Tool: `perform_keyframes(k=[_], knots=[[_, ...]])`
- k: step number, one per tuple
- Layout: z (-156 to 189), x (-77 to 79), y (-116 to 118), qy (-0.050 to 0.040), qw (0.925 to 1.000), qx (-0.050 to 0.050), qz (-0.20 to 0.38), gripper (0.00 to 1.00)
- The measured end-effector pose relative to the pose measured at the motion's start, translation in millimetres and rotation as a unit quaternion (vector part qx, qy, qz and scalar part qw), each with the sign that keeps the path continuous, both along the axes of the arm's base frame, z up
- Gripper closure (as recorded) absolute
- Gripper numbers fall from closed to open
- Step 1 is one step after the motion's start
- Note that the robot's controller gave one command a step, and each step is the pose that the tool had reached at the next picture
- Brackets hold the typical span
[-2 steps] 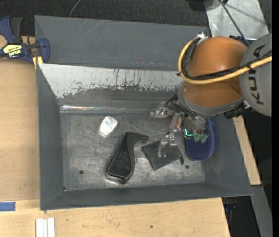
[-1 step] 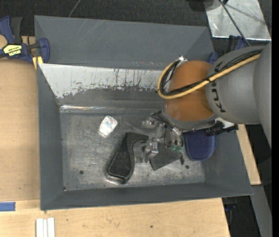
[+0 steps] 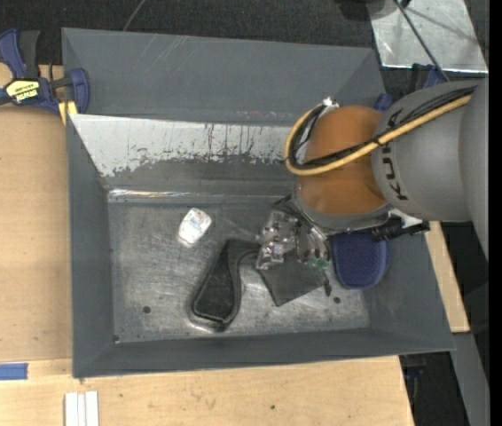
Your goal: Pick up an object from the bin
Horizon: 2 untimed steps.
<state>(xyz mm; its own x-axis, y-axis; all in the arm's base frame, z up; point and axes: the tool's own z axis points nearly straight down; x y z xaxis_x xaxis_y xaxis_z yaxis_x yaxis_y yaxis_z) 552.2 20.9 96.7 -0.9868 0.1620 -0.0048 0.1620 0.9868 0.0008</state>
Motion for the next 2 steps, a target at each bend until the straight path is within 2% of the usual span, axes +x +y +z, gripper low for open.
perform_keyframes(k=[1, 2], knots=[[137.3, 4.5, -9.6, -0.0024, 0.9996, 0.000, 0.027, 1.00], [133.2, 3.5, -9.5, 0.0014, 0.9996, 0.000, 0.027, 0.00]])
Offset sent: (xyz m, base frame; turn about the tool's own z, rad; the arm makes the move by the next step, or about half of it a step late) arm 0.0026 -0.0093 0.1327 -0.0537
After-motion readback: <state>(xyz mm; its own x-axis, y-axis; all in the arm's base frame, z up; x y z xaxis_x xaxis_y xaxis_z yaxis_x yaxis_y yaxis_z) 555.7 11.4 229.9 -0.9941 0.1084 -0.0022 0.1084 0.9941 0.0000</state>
